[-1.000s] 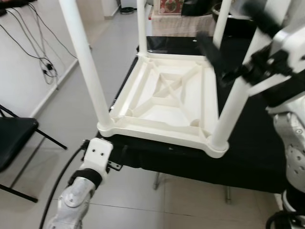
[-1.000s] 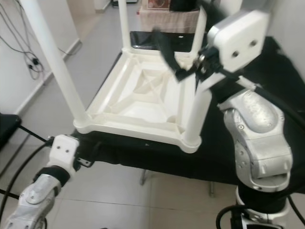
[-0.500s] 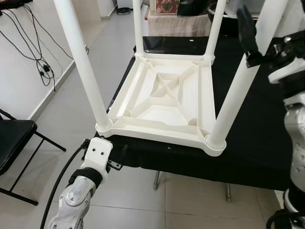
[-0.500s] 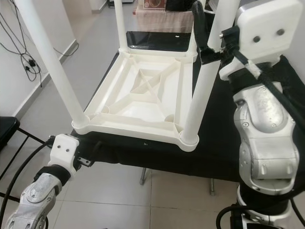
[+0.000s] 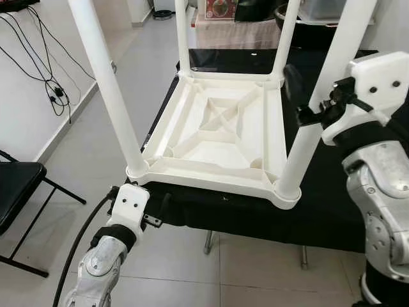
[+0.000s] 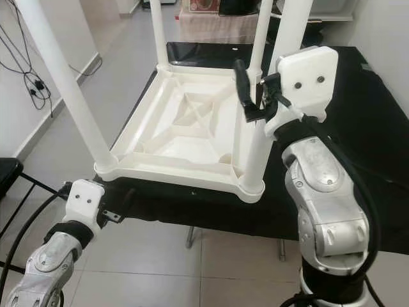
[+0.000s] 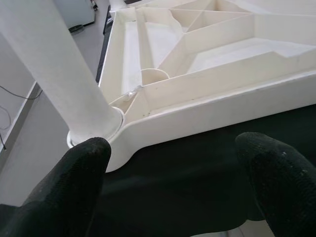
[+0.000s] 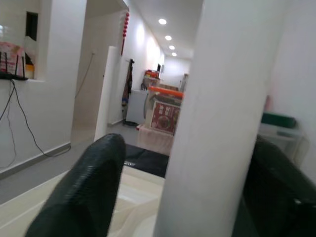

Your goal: Building children table

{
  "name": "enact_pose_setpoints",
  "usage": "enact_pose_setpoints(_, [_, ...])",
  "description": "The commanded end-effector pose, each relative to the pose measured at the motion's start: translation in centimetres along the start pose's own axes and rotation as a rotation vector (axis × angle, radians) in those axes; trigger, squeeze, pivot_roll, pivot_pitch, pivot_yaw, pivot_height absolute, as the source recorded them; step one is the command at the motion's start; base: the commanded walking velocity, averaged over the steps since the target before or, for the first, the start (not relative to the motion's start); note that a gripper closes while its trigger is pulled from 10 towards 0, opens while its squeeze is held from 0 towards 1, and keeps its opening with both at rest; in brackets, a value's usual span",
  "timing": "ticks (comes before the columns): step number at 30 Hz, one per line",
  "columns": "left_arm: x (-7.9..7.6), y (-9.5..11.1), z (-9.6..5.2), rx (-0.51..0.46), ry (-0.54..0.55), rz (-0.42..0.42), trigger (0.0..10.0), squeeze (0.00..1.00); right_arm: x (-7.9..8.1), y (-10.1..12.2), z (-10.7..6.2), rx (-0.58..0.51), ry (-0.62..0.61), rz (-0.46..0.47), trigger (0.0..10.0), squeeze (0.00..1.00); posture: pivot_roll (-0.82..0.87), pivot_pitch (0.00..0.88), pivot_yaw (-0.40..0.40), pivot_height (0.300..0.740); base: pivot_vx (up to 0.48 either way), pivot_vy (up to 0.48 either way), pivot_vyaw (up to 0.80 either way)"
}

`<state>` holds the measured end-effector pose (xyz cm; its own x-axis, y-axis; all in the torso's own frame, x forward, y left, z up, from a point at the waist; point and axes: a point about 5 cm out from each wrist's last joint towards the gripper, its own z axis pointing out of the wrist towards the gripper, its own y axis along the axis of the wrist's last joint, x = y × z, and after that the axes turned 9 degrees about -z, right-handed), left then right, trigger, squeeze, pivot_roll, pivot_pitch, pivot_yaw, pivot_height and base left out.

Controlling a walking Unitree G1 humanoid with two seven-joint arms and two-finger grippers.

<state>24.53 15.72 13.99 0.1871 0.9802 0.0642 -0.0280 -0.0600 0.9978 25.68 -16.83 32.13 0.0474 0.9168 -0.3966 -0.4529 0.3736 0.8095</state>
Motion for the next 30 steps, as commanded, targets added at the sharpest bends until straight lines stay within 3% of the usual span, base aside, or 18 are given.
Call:
enact_pose_setpoints(1, [0.4, 0.0, -0.3, -0.004, 0.022, 0.004, 10.0, 0.0, 0.3, -0.2, -0.1, 0.018, 0.017, 0.018, 0.0, 0.0, -0.06, 0.114, -0.002, 0.74, 0.0, 0.0, 0.0])
enact_pose_setpoints(20, [2.6, 0.1, -1.1, -0.005, 0.173, -0.103, 10.0, 0.0, 0.2, -0.9, 0.3, 0.083, 0.019, 0.029, 0.0, 0.0, -0.06, 0.125, -0.021, 0.74, 0.0, 0.0, 0.0])
enact_pose_setpoints(21, [2.7, 0.1, -1.2, -0.006, 0.18, -0.103, 10.0, 0.0, 0.2, -0.9, 0.3, 0.086, 0.019, 0.028, 7.5, 0.0, -0.05, 0.129, -0.025, 0.74, 0.0, 0.0, 0.0])
enact_pose_setpoints(23, [2.8, 0.1, -1.2, -0.006, 0.186, -0.103, 10.0, 0.0, 0.1, -0.9, 0.4, 0.088, 0.018, 0.028, 7.5, 0.0, -0.05, 0.129, -0.025, 0.74, 0.0, 0.0, 0.0])
enact_pose_setpoints(24, [3.0, 0.2, -1.3, -0.009, 0.197, -0.104, 10.0, 0.0, 0.1, -1.0, 0.4, 0.09, 0.018, 0.029, 10.0, 0.0, -0.05, 0.129, -0.024, 0.74, 0.0, 0.0, 0.0])
enact_pose_setpoints(30, [4.1, 1.0, -1.2, -0.038, 0.232, -0.1, 10.0, 0.0, 0.0, -1.1, 0.6, 0.097, 0.015, 0.038, 10.0, 0.0, -0.05, 0.133, -0.026, 0.74, 0.0, 0.0, 0.0])
